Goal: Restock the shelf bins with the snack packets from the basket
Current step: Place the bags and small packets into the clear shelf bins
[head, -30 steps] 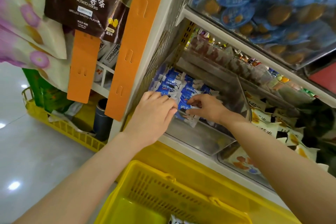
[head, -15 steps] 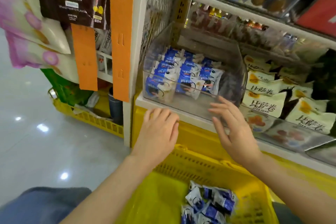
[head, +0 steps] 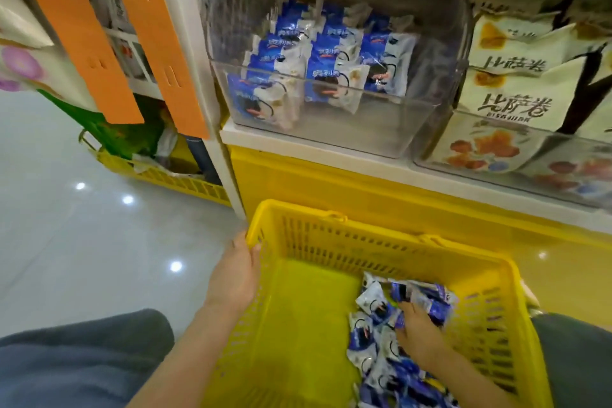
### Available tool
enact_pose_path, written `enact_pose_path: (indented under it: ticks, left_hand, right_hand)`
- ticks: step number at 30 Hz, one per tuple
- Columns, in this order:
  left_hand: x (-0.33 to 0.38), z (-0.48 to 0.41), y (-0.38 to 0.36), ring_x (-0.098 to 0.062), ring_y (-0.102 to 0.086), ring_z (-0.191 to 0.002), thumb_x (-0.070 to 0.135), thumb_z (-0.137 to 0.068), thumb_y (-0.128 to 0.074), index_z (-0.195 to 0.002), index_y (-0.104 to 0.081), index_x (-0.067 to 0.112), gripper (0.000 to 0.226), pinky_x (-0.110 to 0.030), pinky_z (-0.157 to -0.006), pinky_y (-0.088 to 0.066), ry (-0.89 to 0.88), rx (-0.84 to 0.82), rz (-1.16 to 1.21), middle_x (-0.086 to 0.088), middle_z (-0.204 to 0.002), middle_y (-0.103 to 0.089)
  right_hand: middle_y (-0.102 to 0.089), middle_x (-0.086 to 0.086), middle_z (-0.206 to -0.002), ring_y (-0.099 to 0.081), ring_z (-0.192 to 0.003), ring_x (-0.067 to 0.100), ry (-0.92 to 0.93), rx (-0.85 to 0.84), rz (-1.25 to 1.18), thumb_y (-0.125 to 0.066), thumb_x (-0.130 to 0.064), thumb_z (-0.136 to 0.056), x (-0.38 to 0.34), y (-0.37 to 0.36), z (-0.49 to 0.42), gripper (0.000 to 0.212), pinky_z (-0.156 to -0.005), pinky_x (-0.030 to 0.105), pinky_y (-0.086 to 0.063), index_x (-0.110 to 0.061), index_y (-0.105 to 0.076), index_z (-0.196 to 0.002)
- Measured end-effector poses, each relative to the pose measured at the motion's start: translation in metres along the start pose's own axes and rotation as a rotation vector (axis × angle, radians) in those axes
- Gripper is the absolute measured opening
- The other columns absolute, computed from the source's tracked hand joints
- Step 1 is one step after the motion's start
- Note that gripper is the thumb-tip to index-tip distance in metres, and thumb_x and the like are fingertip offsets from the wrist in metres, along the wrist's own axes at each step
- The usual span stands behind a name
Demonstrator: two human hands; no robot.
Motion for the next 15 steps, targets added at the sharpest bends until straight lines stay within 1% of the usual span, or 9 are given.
enact_pose_path:
  ticks: [2, 3, 5, 6, 8, 9, 11, 13, 15]
  left_hand:
    - [-0.007, -0.003, -0.002, -0.038, -0.056, -0.100, 0.030, -0.099, -0.034, -0.118, -0.048, 0.009, 0.031, -0.042, -0.080, -0.043, 0.014, 0.011, -0.021, -0.018, -0.110, -0.059]
    - [-0.009, -0.005, -0.001, -0.038, -0.056, -0.098, 0.031, -0.099, -0.033, -0.114, -0.049, 0.008, 0.031, -0.042, -0.079, -0.042, 0.018, 0.024, -0.030, -0.019, -0.107, -0.060]
    - [-0.011, -0.007, 0.000, -0.039, -0.057, -0.095, 0.032, -0.099, -0.032, -0.107, -0.051, 0.006, 0.033, -0.041, -0.074, -0.040, 0.019, 0.054, -0.044, -0.021, -0.101, -0.062]
    - [-0.010, -0.007, 0.000, -0.039, -0.057, -0.093, 0.032, -0.099, -0.032, -0.105, -0.051, 0.006, 0.033, -0.041, -0.072, -0.040, 0.012, 0.073, -0.054, -0.021, -0.099, -0.062]
    - [-0.007, -0.005, 0.002, -0.039, -0.057, -0.089, 0.032, -0.099, -0.031, -0.103, -0.050, 0.007, 0.032, -0.039, -0.067, -0.037, -0.003, 0.116, -0.077, -0.019, -0.095, -0.062]
    - [-0.005, -0.004, 0.003, -0.040, -0.058, -0.088, 0.033, -0.099, -0.030, -0.103, -0.050, 0.008, 0.032, -0.039, -0.066, -0.036, -0.011, 0.134, -0.093, -0.018, -0.095, -0.062]
    - [-0.002, -0.004, 0.004, -0.040, -0.058, -0.087, 0.034, -0.099, -0.027, -0.105, -0.049, 0.009, 0.033, -0.041, -0.067, -0.039, -0.021, 0.153, -0.133, -0.017, -0.096, -0.062]
    - [-0.002, -0.004, 0.004, -0.040, -0.058, -0.087, 0.036, -0.099, -0.025, -0.106, -0.048, 0.011, 0.035, -0.043, -0.069, -0.042, -0.017, 0.155, -0.165, -0.016, -0.097, -0.062]
    - [-0.003, -0.004, 0.004, -0.039, -0.058, -0.087, 0.037, -0.099, -0.025, -0.106, -0.048, 0.011, 0.035, -0.043, -0.070, -0.043, -0.023, 0.162, -0.186, -0.015, -0.097, -0.062]
  right_hand:
    - [-0.008, 0.010, -0.158, -0.034, -0.136, 0.024, -0.030, -0.056, 0.037, -0.038, -0.028, -0.101, 0.010, -0.014, -0.007, 0.062, -0.106, 0.032, -0.036, -0.009, -0.003, -0.149]
    - [-0.010, 0.011, -0.158, -0.035, -0.136, 0.025, -0.032, -0.070, 0.038, -0.037, -0.027, -0.101, 0.011, -0.018, -0.011, 0.062, -0.105, 0.032, -0.036, -0.010, -0.001, -0.150]
    - [-0.022, 0.012, -0.154, -0.035, -0.135, 0.027, -0.012, -0.075, 0.002, -0.038, -0.023, -0.101, 0.007, -0.023, -0.021, 0.062, -0.105, 0.034, -0.035, -0.012, -0.002, -0.150]
    - [-0.026, 0.012, -0.152, -0.033, -0.136, 0.027, -0.001, -0.062, -0.046, -0.041, -0.022, -0.101, 0.003, -0.023, -0.027, 0.062, -0.107, 0.034, -0.034, -0.012, -0.005, -0.150]
    - [-0.027, 0.010, -0.152, -0.031, -0.138, 0.026, 0.017, -0.022, -0.190, -0.047, -0.021, -0.098, -0.006, -0.020, -0.038, 0.062, -0.110, 0.035, -0.032, -0.011, -0.013, -0.149]
    - [-0.030, 0.010, -0.150, -0.034, -0.136, 0.026, 0.027, -0.003, -0.266, -0.051, -0.020, -0.097, -0.011, -0.019, -0.043, 0.062, -0.109, 0.037, -0.034, -0.010, -0.017, -0.148]
    - [-0.039, 0.012, -0.144, -0.044, -0.128, 0.029, 0.010, 0.024, -0.374, -0.055, -0.016, -0.094, -0.015, -0.018, -0.051, 0.061, -0.102, 0.041, -0.042, -0.010, -0.023, -0.145]
    - [-0.046, 0.015, -0.137, -0.050, -0.119, 0.031, -0.049, 0.074, -0.350, -0.056, -0.015, -0.093, -0.013, -0.014, -0.053, 0.056, -0.094, 0.041, -0.047, -0.009, -0.028, -0.142]
    - [-0.049, 0.015, -0.130, -0.051, -0.115, 0.029, -0.071, 0.125, -0.184, -0.055, -0.026, -0.094, -0.012, -0.010, -0.053, 0.049, -0.091, 0.038, -0.047, -0.008, -0.035, -0.135]
Point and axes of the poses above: each hand's wrist, its own z-axis away from the middle knuckle, its own y-axis out of the back of the hand, x = y × z, the point moved 10 cm from there along -z, towards the middle knuckle
